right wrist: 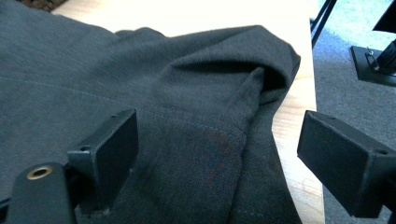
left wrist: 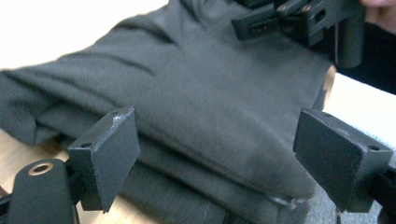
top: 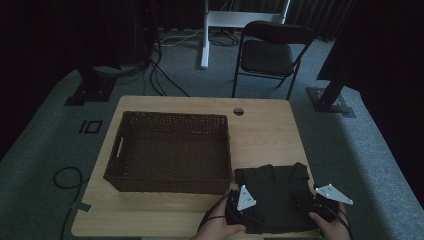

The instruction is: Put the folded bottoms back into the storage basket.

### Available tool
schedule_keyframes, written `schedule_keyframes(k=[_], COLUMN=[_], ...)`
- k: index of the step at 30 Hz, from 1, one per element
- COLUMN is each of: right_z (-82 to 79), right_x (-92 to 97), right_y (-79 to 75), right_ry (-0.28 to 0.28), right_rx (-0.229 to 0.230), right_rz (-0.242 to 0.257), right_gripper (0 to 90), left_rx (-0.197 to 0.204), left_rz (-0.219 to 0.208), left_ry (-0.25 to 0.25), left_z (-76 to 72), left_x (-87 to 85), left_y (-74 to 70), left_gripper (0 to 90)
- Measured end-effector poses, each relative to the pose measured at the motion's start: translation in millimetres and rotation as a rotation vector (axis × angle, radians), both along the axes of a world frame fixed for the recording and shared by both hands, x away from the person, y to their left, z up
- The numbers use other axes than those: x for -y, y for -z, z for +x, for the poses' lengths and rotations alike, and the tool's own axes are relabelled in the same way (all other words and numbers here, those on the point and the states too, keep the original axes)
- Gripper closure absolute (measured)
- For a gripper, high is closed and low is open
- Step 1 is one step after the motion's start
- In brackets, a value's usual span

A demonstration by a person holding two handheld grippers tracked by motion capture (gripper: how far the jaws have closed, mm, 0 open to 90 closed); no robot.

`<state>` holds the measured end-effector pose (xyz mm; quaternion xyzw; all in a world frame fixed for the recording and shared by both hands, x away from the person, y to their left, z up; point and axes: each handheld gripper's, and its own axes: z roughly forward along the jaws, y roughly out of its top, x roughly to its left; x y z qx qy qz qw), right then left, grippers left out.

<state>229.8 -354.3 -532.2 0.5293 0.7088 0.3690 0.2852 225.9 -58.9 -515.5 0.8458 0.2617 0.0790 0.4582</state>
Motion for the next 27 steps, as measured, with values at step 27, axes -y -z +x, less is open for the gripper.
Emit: schedule_keyframes(k=[27], right_z=[10.1], right_x=[5.5], right_y=[13.6], right_ry=[0.019], right_rx=[-0.102], right_rz=[0.088], right_gripper=[11.3], left_rx=[-0.168], left_rz=[0.002], left_ry=[-0.128], left_z=[8.7], left_x=[-2.1], left_y=[29.8], left_gripper=[8.4])
